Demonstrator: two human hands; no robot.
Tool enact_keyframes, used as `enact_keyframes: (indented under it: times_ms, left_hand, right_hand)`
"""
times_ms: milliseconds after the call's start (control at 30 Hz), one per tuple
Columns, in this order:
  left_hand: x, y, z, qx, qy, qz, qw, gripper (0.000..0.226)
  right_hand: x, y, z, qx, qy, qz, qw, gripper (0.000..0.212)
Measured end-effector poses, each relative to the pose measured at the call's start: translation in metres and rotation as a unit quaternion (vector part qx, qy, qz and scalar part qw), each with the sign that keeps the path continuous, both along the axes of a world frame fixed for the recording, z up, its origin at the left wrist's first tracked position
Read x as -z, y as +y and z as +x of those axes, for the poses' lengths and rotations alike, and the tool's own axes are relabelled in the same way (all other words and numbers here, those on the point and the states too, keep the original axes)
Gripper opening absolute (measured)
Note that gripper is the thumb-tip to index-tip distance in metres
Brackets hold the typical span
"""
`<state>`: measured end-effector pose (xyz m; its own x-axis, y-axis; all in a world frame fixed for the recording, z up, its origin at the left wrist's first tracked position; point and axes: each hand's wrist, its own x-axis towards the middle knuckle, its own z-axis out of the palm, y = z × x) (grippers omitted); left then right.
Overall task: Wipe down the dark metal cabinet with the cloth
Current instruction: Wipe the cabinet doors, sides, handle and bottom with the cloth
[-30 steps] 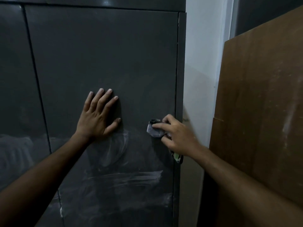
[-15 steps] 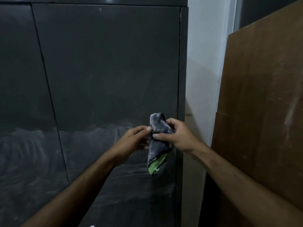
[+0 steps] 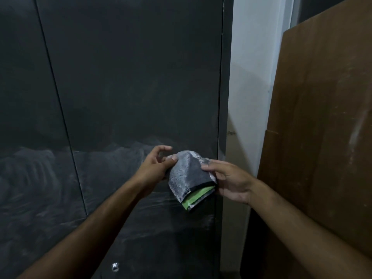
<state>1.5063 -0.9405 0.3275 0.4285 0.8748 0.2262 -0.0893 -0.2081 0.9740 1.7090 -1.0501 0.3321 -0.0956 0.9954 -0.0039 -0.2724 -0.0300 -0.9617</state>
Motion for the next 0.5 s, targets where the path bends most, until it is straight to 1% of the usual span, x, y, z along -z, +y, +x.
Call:
enact_keyframes:
  times_ms: [67,100,133,167,200,233,267,300,367,433,467,500]
  left_hand:
    - [0.004,-0.002,0.003,0.001,0.065,0.080,0.995,0.022]
    - [0.005,-0.005,0.004,0.003,0.087,0.113,0.990,0.016]
    - [0.005,-0.009,0.007,0.018,0.094,0.121,0.988,0.011]
    - [0.004,-0.012,0.007,0.045,0.100,0.109,0.988,0.023]
    - [0.003,-0.014,0.008,0.090,0.096,0.067,0.989,0.037]
    - [0.003,-0.015,0.007,0.141,0.098,0.028,0.985,0.046]
    - [0.004,-0.018,0.005,0.177,0.105,0.006,0.979,0.051]
    - [0.005,-0.019,0.003,0.194,0.124,0.010,0.973,0.056]
    - [0.008,-0.020,0.003,0.190,0.152,0.037,0.969,0.062]
    - [0.008,-0.018,0.003,0.176,0.159,0.060,0.970,0.058]
    - [0.004,-0.018,0.003,0.171,0.172,0.076,0.967,0.053]
    - [0.001,-0.018,0.002,0.168,0.193,0.101,0.962,0.047]
  right_hand:
    - [0.002,-0.001,-0.005,-0.007,0.031,0.006,0.999,0.050]
    - [0.003,0.000,-0.008,0.004,0.051,0.014,0.999,0.048]
    - [0.002,0.001,-0.010,0.017,0.071,0.023,0.997,0.047]
    - [0.002,0.001,-0.011,0.023,0.086,0.035,0.995,0.045]
    - [0.001,0.001,-0.011,0.023,0.095,0.044,0.994,0.042]
    - [0.001,0.001,-0.009,0.022,0.097,0.050,0.994,0.042]
    - [0.001,0.001,-0.007,0.022,0.091,0.053,0.994,0.045]
    - [0.001,0.000,-0.004,0.026,0.077,0.054,0.995,0.048]
    - [0.002,0.001,0.002,0.037,0.043,0.051,0.997,0.049]
    - [0.003,0.000,0.006,0.048,0.012,0.044,0.998,0.045]
    - [0.002,0.000,0.008,0.058,-0.020,0.045,0.997,0.042]
    - [0.002,-0.001,0.009,0.080,-0.075,0.048,0.993,0.038]
